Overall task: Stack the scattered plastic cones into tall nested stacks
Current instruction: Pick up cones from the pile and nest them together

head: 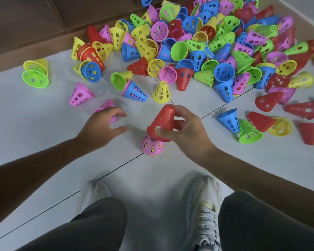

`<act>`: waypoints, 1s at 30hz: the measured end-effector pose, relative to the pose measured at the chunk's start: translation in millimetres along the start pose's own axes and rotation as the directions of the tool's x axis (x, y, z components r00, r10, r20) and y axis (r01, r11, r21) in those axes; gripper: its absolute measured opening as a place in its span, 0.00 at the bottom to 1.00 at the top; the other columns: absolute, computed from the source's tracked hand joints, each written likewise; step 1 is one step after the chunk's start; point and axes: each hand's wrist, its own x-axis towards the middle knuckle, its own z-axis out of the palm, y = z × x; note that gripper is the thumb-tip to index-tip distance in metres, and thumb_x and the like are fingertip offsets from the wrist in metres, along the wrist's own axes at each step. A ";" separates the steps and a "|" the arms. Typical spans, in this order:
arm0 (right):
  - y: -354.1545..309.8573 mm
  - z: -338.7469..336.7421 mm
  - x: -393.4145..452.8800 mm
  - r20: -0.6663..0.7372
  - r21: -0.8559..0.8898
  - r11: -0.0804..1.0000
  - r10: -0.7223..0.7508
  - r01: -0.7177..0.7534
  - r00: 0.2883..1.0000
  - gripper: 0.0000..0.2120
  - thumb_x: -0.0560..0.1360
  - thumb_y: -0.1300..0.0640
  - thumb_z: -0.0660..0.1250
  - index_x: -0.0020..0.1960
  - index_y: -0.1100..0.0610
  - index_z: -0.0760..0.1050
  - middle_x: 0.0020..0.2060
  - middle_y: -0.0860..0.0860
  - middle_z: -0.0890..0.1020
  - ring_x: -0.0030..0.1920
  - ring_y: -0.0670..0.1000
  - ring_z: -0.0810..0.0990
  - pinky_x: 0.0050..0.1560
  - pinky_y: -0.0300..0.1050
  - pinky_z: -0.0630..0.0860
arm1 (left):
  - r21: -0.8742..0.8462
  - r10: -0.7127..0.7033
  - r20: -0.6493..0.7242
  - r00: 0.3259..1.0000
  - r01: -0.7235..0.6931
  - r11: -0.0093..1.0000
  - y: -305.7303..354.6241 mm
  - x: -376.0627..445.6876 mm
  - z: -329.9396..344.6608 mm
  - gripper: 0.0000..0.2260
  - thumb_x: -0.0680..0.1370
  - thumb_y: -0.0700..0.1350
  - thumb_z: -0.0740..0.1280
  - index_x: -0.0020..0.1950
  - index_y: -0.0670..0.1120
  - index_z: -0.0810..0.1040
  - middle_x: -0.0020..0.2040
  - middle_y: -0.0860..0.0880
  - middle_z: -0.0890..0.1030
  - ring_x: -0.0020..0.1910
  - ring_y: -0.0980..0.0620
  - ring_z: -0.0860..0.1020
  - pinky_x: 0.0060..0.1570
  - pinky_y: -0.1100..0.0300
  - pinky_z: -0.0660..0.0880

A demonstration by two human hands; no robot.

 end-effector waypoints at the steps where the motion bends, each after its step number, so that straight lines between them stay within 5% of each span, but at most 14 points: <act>1: 2.8 6.0 -0.5 0.006 -0.070 0.997 -0.034 0.034 0.999 0.28 0.67 0.59 0.80 0.63 0.48 0.76 0.55 0.46 0.80 0.54 0.48 0.82 0.52 0.44 0.80 | 0.038 0.014 -0.037 0.999 -0.013 0.999 -5.5 2.4 -3.7 0.16 0.71 0.47 0.78 0.56 0.45 0.81 0.52 0.51 0.83 0.50 0.51 0.80 0.55 0.57 0.74; 4: 14.0 17.6 -2.7 0.032 -0.230 0.968 -0.098 0.103 0.995 0.23 0.67 0.58 0.78 0.60 0.47 0.78 0.54 0.42 0.79 0.56 0.43 0.78 0.59 0.43 0.77 | 0.121 0.037 -0.086 0.996 -0.026 0.992 -21.8 9.3 -11.6 0.18 0.72 0.51 0.75 0.58 0.44 0.79 0.55 0.48 0.81 0.53 0.45 0.79 0.58 0.52 0.73; 10: 39.3 24.5 0.1 0.133 -0.404 0.895 -0.144 0.186 0.981 0.18 0.68 0.56 0.76 0.55 0.45 0.77 0.52 0.40 0.78 0.55 0.43 0.75 0.55 0.45 0.76 | 0.123 -0.027 -0.042 0.999 0.031 0.992 -33.8 10.3 -9.0 0.25 0.73 0.56 0.72 0.64 0.41 0.79 0.65 0.44 0.78 0.66 0.46 0.74 0.70 0.54 0.66; 14: 51.6 24.9 6.2 0.141 -0.422 0.891 -0.118 0.167 0.983 0.17 0.69 0.55 0.75 0.53 0.44 0.73 0.51 0.41 0.77 0.53 0.45 0.77 0.53 0.50 0.78 | 0.152 -0.078 -0.036 0.996 0.082 0.985 -38.8 7.9 -4.0 0.26 0.72 0.62 0.65 0.58 0.43 0.82 0.65 0.43 0.79 0.62 0.44 0.78 0.66 0.45 0.71; 19: 52.9 24.2 15.4 0.147 -0.410 0.897 -0.113 0.165 0.983 0.17 0.69 0.55 0.75 0.51 0.44 0.71 0.50 0.41 0.78 0.51 0.45 0.77 0.51 0.50 0.79 | 0.190 -0.117 -0.062 0.991 0.127 0.974 -36.0 5.9 -6.0 0.13 0.74 0.51 0.73 0.50 0.43 0.80 0.55 0.45 0.79 0.56 0.44 0.77 0.55 0.51 0.73; 22: 53.8 24.3 23.4 0.143 -0.398 0.901 -0.127 0.174 0.982 0.17 0.70 0.57 0.75 0.52 0.44 0.71 0.50 0.42 0.78 0.50 0.45 0.77 0.51 0.50 0.78 | 0.163 -0.206 -0.062 0.977 0.213 0.963 -33.5 3.2 -8.3 0.13 0.71 0.47 0.77 0.46 0.45 0.75 0.48 0.47 0.75 0.46 0.45 0.75 0.45 0.56 0.67; 30: 54.3 21.7 50.6 0.162 -0.383 0.896 -0.176 0.226 0.971 0.15 0.75 0.55 0.71 0.57 0.44 0.72 0.54 0.44 0.76 0.56 0.45 0.76 0.57 0.51 0.77 | 0.192 -0.421 0.005 0.907 0.413 0.890 -34.3 1.9 -10.6 0.19 0.74 0.48 0.73 0.56 0.46 0.66 0.46 0.45 0.77 0.43 0.42 0.74 0.43 0.52 0.69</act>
